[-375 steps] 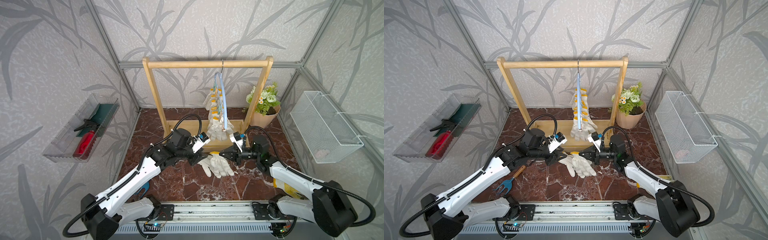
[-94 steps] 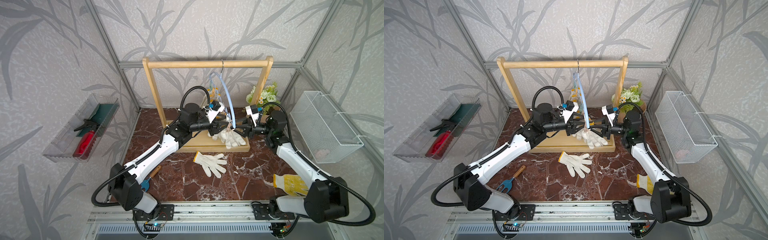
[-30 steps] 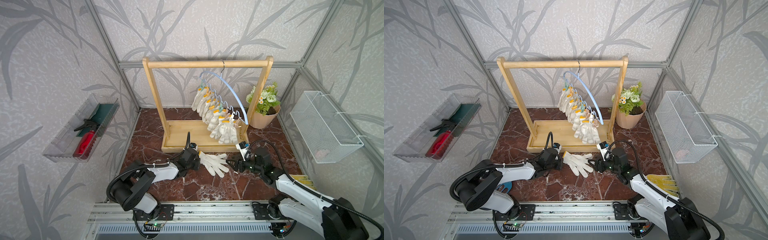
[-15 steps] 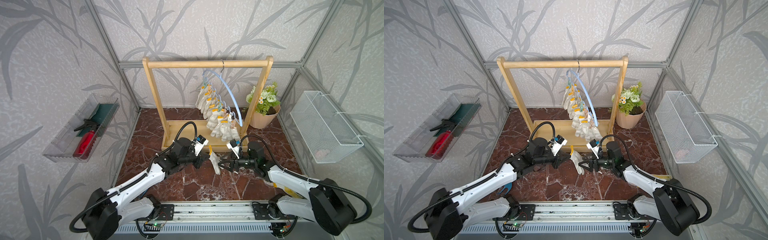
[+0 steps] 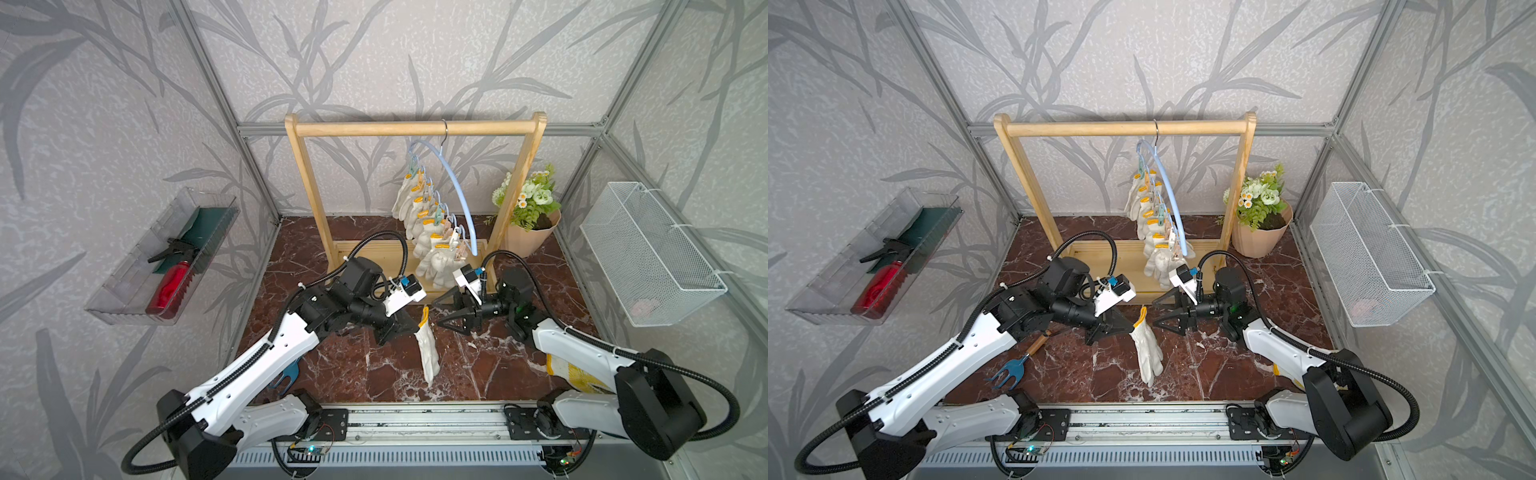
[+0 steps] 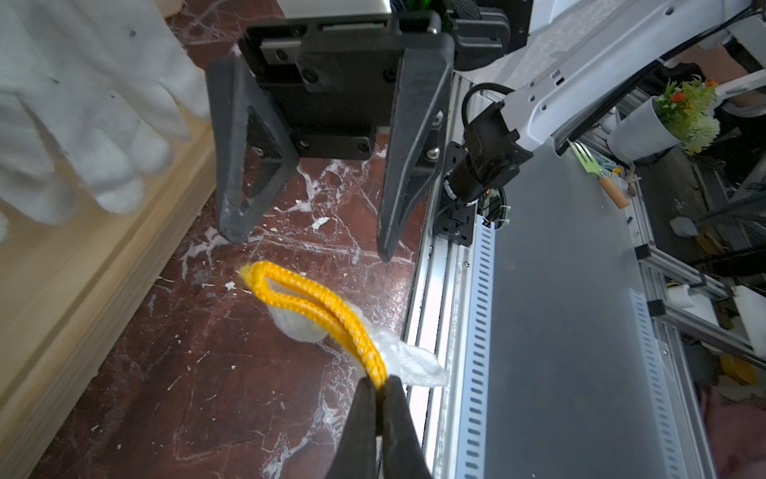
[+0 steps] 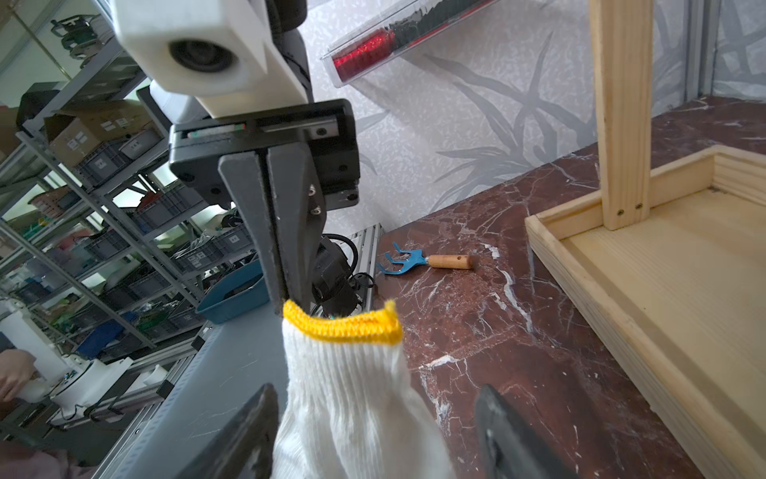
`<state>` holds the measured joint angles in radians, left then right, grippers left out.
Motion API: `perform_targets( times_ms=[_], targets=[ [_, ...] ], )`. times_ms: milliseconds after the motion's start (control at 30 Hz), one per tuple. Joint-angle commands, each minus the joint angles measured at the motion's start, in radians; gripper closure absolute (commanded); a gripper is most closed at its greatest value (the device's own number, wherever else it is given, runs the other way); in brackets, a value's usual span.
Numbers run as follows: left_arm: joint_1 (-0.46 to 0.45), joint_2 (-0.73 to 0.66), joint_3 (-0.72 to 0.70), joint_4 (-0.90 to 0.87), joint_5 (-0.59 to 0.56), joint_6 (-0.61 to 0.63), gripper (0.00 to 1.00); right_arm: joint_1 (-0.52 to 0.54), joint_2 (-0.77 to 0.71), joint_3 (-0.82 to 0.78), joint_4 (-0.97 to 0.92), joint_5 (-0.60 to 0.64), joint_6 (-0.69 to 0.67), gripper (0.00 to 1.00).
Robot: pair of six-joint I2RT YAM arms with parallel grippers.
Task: Clip the gloves onto a hanger to dry
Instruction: Pick up the glove from the center of the board.
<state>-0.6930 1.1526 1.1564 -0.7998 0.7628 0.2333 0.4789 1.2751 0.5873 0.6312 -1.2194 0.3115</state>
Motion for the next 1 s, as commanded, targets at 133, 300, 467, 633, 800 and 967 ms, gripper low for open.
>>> perform_targets(
  times_ms=[133,300,467,633,800,967],
  targets=[
    [-0.006,0.072,0.143,-0.197,0.137,0.222,1.00,0.055,-0.019,0.019,0.042,-0.056,0.002,0.25],
    [-0.015,0.129,0.184,-0.246,0.199,0.264,1.00,0.065,-0.016,0.008,0.050,-0.055,-0.008,0.25],
    [-0.019,0.144,0.181,-0.247,0.201,0.280,1.00,0.073,-0.027,0.011,0.078,-0.064,0.011,0.25],
    [-0.019,0.128,0.162,-0.173,0.162,0.259,1.00,0.073,-0.044,0.008,0.048,-0.084,0.003,0.30],
    [-0.015,0.100,0.134,-0.114,0.135,0.235,1.00,0.073,-0.075,-0.011,0.031,-0.086,0.000,0.40],
    [-0.008,0.095,0.121,-0.107,0.112,0.229,1.00,0.072,-0.110,-0.014,-0.055,-0.063,-0.061,0.51]
  ],
)
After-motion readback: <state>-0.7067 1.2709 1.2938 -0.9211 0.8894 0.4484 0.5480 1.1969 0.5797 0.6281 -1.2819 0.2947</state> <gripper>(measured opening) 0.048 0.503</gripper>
